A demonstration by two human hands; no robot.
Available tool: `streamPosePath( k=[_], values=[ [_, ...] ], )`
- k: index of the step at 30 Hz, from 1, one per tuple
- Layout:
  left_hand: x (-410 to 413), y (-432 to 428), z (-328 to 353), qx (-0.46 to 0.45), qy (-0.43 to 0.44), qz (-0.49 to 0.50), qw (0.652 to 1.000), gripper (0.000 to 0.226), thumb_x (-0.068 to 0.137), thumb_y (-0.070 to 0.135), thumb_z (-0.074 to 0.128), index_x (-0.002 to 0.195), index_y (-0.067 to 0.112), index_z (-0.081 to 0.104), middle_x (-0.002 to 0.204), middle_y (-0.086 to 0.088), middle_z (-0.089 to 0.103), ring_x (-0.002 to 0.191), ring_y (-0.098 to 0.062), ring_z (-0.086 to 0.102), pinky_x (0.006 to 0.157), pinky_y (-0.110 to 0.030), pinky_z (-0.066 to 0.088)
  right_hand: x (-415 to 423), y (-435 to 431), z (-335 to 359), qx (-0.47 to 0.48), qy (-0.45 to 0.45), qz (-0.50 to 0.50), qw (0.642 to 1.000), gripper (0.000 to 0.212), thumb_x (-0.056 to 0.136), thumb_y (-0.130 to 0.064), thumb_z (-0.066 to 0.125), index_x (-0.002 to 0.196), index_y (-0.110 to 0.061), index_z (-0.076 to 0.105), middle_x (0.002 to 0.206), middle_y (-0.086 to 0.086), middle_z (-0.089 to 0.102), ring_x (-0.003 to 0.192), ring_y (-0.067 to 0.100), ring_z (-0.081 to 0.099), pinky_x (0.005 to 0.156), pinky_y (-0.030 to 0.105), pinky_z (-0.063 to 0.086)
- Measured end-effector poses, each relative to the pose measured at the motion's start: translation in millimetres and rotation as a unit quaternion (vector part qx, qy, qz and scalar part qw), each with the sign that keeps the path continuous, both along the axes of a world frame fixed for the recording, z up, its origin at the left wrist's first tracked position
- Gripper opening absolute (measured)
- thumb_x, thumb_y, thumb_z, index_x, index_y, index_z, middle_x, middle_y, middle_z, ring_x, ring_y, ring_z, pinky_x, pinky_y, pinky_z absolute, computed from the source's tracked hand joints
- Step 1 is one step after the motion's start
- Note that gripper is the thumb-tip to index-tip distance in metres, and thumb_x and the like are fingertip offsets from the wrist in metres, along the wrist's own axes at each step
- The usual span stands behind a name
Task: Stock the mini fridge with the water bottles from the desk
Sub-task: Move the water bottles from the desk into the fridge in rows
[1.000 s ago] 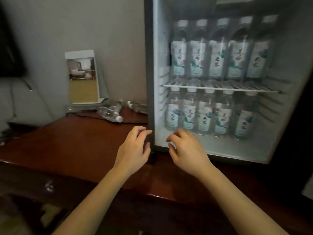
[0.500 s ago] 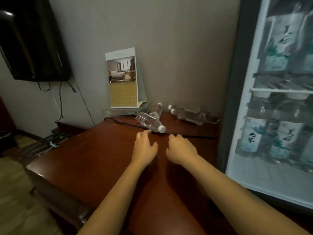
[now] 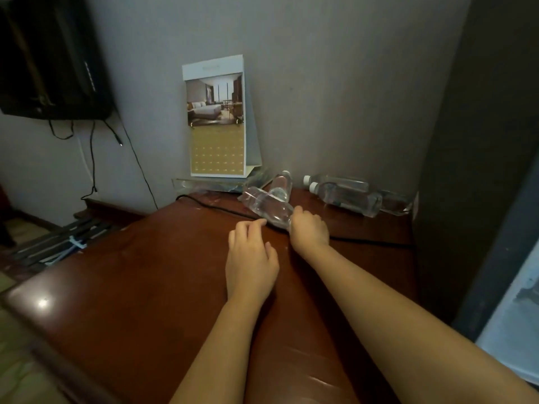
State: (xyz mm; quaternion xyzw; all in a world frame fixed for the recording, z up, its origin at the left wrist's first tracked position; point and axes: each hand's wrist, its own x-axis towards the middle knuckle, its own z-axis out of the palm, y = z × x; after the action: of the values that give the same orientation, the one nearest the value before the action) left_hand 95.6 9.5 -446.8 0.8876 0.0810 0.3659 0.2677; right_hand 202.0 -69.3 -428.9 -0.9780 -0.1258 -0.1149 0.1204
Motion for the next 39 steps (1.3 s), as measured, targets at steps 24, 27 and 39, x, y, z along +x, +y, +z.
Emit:
streamPosePath(
  k=[24,27,39],
  values=[
    [-5,-13,1,-0.170,0.021,-0.217,0.961,0.099,0.062,0.066,0.067,0.141,0.026,0.023,0.139,0.003,0.041,0.127,-0.013,0.042,0.101,-0.039,0.042,-80,-13,133,0.151,-0.136,0.020,0.979,0.044,0.086,-0.046,0.058,0.067,-0.009,0.045,0.079,0.009,0.051,0.088,0.034,0.060,0.061,0.032,0.038],
    [-4,-17,1,-0.195,0.054,-0.256,0.945,0.080,0.066,0.051,0.074,0.132,0.037,0.032,0.125,0.011,0.055,0.116,-0.007,0.053,0.094,-0.031,0.047,-80,-26,120,0.170,-0.123,-0.017,0.978,0.043,0.082,-0.051,0.060,0.081,-0.008,0.057,0.090,0.014,0.061,0.092,0.036,0.061,0.062,0.032,0.042],
    [-3,-20,3,-0.299,0.125,-0.344,0.881,0.062,0.055,0.028,0.088,0.109,0.028,0.056,0.107,0.004,0.070,0.100,-0.014,0.067,0.086,-0.042,0.054,-111,-50,131,0.004,-0.188,-0.031,0.982,0.043,0.089,-0.049,0.044,0.093,-0.012,0.066,0.085,0.008,0.060,0.085,0.031,0.060,0.062,0.029,0.034]
  ],
)
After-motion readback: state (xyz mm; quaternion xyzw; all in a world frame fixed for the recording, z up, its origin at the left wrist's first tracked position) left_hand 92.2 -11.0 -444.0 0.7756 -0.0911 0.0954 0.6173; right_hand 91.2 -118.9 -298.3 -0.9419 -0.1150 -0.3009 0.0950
